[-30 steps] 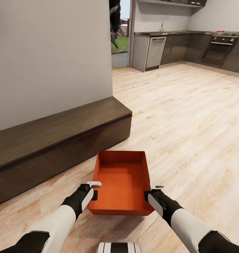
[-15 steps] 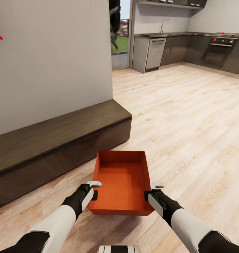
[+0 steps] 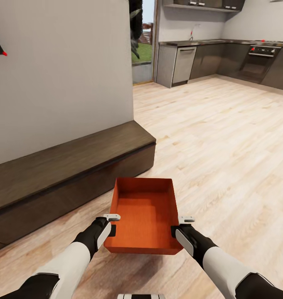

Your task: Move the two storage containers from the living room to the garage. In the garage, place one container on the floor and stack the other container on top of it (either order is fine).

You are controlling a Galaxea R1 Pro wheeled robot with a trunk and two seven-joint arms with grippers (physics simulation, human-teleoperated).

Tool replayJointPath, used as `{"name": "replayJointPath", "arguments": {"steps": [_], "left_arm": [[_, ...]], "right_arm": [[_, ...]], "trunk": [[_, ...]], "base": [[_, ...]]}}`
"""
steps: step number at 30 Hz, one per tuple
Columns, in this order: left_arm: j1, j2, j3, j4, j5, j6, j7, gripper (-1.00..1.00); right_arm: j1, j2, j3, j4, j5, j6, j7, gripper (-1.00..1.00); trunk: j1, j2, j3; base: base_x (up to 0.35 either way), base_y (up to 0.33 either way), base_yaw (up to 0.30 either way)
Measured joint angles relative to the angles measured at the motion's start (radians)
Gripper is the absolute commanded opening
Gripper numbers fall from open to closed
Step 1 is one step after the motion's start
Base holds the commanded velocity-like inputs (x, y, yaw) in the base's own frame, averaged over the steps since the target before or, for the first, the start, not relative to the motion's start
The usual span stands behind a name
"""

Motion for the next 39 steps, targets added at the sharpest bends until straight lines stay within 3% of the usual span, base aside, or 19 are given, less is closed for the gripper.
{"name": "replayJointPath", "arguments": {"steps": [39], "left_arm": [[0.000,0.001,-0.002,0.001,0.003,-0.001,0.000,-1.00]], "right_arm": [[0.000,0.001,0.004,-0.001,-0.004,0.003,-0.005,-1.00]], "trunk": [[-0.150,0.273,0.122]], "base": [[0.000,0.000,0.000]]}}
